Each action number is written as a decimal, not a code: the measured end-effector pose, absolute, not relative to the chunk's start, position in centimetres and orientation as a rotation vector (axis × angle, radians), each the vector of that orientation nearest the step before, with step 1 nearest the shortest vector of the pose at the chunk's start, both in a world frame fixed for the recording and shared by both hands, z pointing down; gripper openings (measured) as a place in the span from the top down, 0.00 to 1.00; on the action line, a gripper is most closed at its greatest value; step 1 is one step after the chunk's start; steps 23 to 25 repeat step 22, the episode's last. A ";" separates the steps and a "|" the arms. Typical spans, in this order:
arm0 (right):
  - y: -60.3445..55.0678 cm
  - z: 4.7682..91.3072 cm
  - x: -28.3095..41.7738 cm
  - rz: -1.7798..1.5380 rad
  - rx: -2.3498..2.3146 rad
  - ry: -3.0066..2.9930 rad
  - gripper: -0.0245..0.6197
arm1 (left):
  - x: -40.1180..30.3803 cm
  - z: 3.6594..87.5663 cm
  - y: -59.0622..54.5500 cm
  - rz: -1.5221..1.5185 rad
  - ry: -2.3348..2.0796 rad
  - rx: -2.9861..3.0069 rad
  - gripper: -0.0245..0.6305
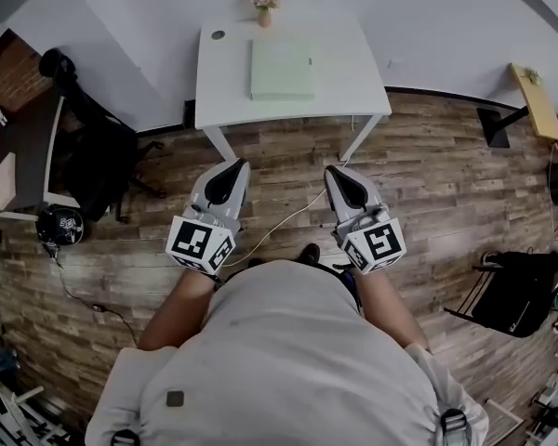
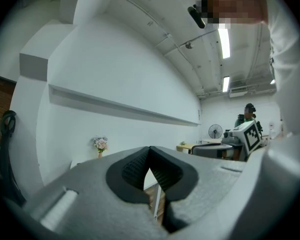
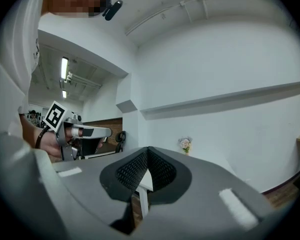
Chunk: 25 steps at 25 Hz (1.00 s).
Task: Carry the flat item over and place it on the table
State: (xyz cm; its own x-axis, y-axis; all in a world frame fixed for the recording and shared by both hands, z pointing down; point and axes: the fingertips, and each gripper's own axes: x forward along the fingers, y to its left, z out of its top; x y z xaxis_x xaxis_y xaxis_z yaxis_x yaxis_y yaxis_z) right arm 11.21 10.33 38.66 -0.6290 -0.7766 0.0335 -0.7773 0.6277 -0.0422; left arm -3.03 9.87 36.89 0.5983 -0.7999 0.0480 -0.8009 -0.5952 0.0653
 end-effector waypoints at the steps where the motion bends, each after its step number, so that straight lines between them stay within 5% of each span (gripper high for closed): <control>1: 10.8 38.6 10.4 0.080 1.351 -2.820 0.95 | -3.8 36.8 10.2 0.021 -1.366 2.737 0.96; 25: 14.0 36.8 0.2 0.022 1.410 -2.763 0.95 | -14.7 36.3 14.2 -0.059 -1.282 2.774 0.96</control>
